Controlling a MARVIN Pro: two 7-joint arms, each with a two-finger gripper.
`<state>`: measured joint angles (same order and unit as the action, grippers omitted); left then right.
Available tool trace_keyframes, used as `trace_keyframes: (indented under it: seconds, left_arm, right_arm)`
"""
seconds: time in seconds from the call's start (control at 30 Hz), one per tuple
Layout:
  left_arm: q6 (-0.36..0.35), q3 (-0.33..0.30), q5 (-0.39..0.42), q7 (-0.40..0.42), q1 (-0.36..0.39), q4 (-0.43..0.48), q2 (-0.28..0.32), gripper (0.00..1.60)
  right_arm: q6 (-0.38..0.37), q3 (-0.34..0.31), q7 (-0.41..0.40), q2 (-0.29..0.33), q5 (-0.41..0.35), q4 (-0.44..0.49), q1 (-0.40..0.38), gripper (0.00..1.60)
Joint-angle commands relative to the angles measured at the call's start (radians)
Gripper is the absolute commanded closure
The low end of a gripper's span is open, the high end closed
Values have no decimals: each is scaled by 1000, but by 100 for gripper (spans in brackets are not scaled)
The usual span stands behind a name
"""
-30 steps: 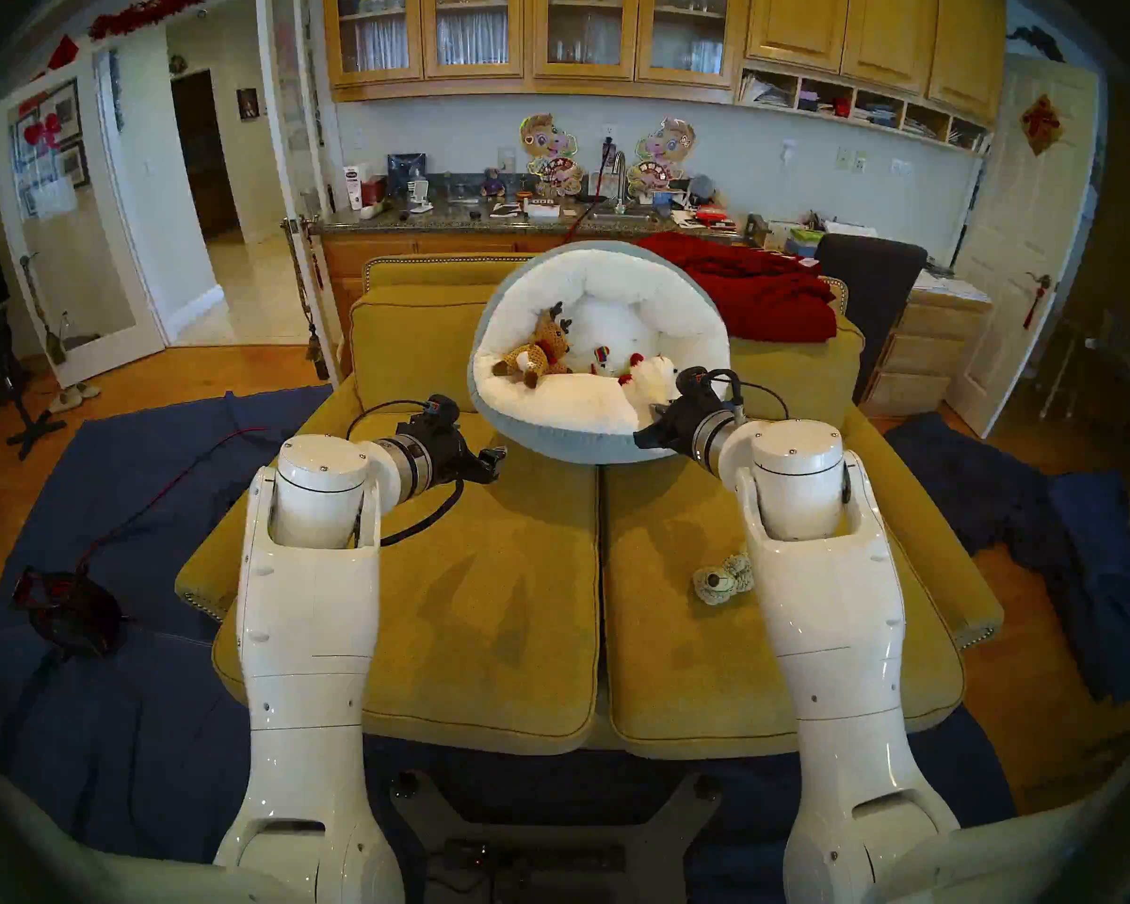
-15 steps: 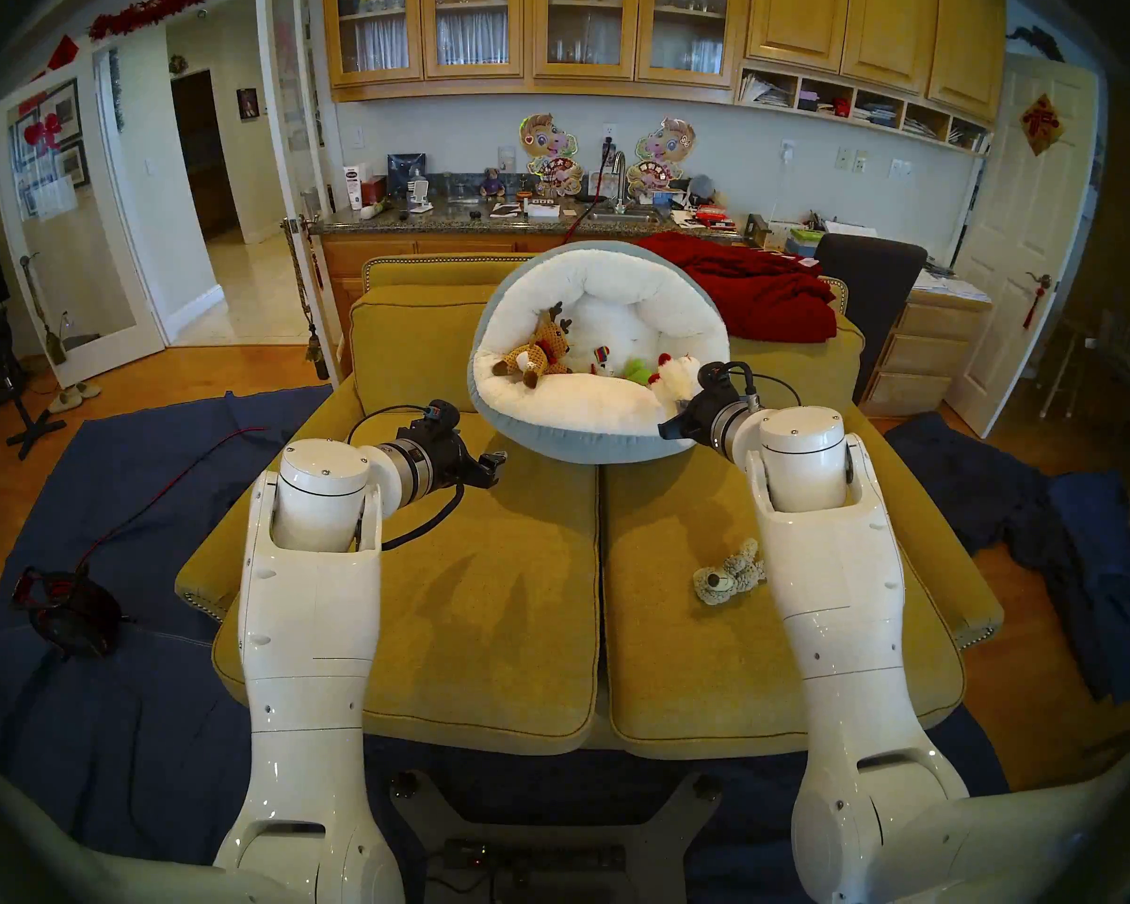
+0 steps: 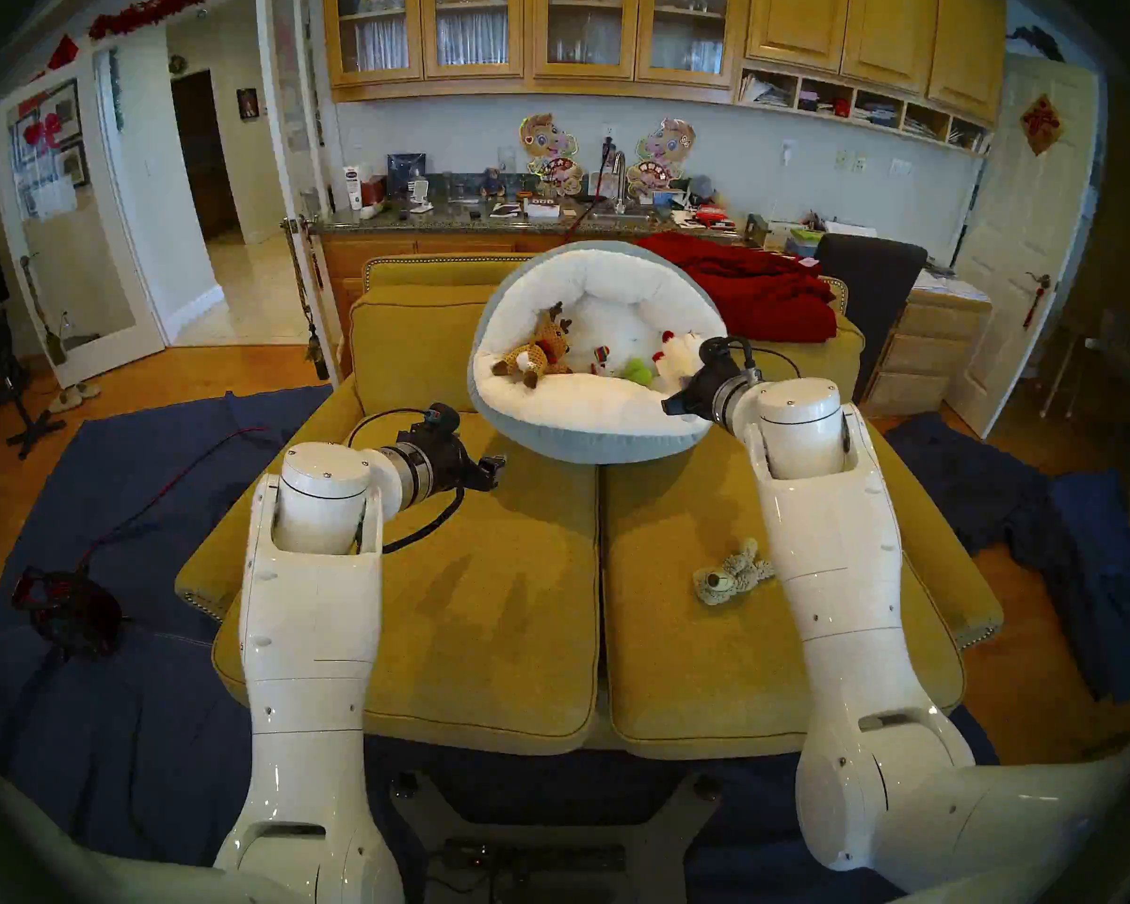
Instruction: Put toys into dog bed
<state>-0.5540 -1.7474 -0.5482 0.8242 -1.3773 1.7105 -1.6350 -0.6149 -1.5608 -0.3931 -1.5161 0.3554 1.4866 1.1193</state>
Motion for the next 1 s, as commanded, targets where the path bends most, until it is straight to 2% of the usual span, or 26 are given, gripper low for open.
trace_keyframes:
  seconds: [0.0,0.07,0.1,0.13,0.2,0.23,0.3,0.37,0.53,0.6,0.67,0.7,0.77,0.97]
  left_arm:
    - [6,2,4,-1,31,25,0,0]
    - [7,2,4,-2,31,25,0,0]
    - [7,3,4,-2,31,25,0,0]
    - [7,3,4,-2,31,25,0,0]
    - [7,3,4,-3,31,25,0,0]
    - [7,3,4,-3,32,25,0,0]
    - [7,3,4,-3,32,25,0,0]
    - [7,3,5,-4,32,26,0,0]
    - [7,3,5,-5,33,26,0,0]
    - [7,3,5,-6,33,27,0,0]
    - [7,3,5,-7,34,27,0,0]
    - [7,4,5,-7,34,27,0,0]
    - [7,4,5,-7,34,27,0,0]
    - [8,4,6,-9,35,28,0,0]
  right_arm:
    - [33,18,3,-8,3,-19,-108,160]
    - [35,22,3,-9,4,-36,-124,160]
    - [26,27,-1,-9,6,-77,-185,160]
    - [38,27,3,-10,7,-60,-148,160]
    - [44,28,5,-10,8,-57,-133,160]
    - [38,31,2,-11,9,-86,-172,160]
    - [42,34,2,-12,11,-103,-185,160]
    - [40,39,-1,-13,14,-155,-242,160]
    - [55,41,4,-15,16,-166,-223,160]
    - [55,44,2,-16,19,-201,-259,160]
    - [63,44,4,-16,20,-209,-259,160]
    - [61,46,2,-17,21,-233,-287,160]
    - [69,46,4,-17,22,-227,-272,160]
    - [85,48,4,-19,28,-279,-312,160]
